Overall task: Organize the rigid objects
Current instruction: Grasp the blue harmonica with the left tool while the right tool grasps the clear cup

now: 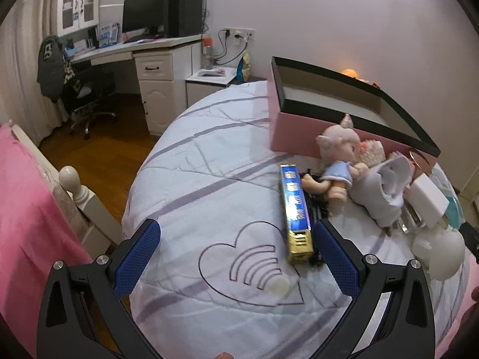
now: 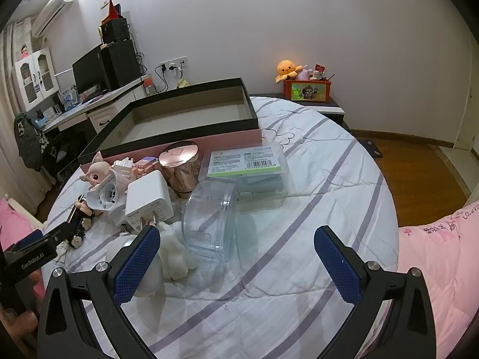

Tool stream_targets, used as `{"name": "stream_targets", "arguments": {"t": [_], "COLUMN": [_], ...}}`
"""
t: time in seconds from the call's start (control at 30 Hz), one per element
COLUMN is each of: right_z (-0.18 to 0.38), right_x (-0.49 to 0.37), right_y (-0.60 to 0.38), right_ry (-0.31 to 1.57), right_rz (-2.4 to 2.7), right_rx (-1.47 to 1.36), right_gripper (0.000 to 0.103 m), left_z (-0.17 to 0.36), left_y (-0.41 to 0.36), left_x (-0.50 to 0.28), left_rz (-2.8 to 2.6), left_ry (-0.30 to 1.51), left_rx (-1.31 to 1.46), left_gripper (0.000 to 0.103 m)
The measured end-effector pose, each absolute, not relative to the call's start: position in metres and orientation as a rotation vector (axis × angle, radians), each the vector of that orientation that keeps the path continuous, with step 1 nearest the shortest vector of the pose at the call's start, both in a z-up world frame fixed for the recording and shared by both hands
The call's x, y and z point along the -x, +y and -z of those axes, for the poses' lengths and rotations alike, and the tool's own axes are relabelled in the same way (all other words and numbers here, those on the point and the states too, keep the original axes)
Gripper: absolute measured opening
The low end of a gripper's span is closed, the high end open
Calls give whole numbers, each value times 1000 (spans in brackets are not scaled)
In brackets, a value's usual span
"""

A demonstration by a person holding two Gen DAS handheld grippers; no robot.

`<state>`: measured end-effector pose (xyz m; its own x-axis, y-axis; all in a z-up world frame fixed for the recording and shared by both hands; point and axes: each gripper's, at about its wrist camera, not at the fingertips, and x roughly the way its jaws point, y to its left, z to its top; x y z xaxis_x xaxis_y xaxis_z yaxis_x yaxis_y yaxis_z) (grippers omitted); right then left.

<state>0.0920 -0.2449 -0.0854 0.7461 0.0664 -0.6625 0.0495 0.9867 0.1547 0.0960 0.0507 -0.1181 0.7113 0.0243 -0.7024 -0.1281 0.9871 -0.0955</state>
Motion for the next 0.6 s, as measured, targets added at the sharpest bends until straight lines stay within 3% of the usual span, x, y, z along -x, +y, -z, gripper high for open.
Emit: {"name": "stream_targets", "arguments": {"t": [0.27, 0.37, 0.47, 0.53, 0.57, 0.6], "right_z": [89, 90, 93, 95, 95, 96], "right_x": [-103, -110, -121, -126, -127, -128], "right_y": [-244, -244, -244, -246, -247, -247], "right_ry": [736, 744, 767, 786, 792, 797], "right_rz": [-9, -24, -20, -45, -52, -56], "right_rx": [-163, -178, -167, -190, -196, -197], "right_gripper": [100, 86, 70, 70, 70, 68], "left_z": [124, 122, 120, 118, 117, 117], "left_y": [47, 45, 40, 33, 30, 28], "left_x": [-121, -126, -126, -123, -121, -120], "left_rz": [-65, -33, 13, 63, 82, 103], "left_ry": [813, 826, 820, 816, 815, 813], "left_rx": [93, 94, 88, 86, 85, 86], "left_gripper": [103, 96, 76, 51, 45, 33]}}
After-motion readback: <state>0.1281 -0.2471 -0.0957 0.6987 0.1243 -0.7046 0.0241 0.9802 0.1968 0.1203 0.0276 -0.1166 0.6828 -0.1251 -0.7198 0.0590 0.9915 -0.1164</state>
